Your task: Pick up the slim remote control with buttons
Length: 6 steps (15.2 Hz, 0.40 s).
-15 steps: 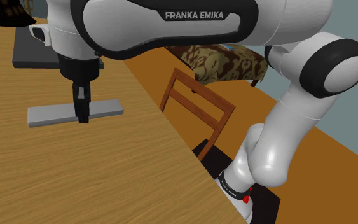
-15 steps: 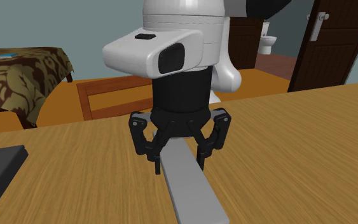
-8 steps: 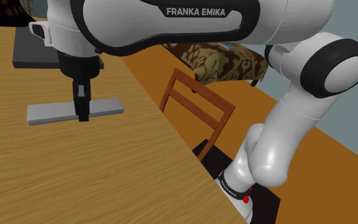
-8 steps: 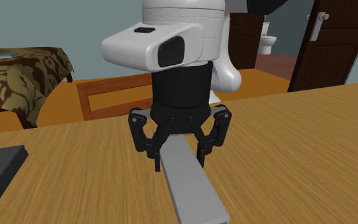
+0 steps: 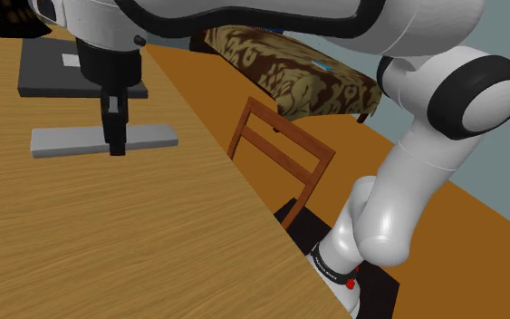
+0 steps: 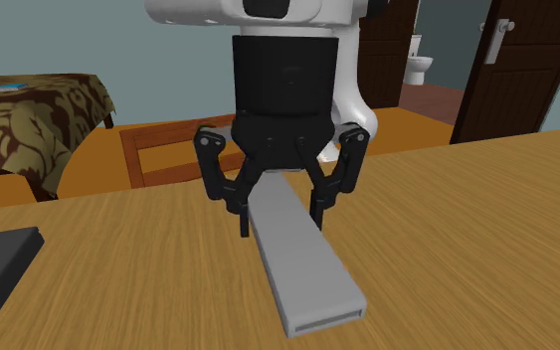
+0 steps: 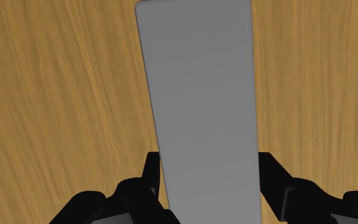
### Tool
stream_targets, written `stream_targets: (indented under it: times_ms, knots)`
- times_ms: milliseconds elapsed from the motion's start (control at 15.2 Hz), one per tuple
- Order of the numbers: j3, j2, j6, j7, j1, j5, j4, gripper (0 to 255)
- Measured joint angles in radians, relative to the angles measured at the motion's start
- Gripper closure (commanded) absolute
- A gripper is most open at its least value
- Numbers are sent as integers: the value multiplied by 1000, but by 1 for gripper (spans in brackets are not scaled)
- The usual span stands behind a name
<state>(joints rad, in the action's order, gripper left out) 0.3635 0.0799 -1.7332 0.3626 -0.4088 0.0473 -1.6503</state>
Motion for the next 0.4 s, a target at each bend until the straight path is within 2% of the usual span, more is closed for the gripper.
stream_targets:
  times_ms: [396]
  knots:
    - [1,10,78,0,-2,3,88,255]
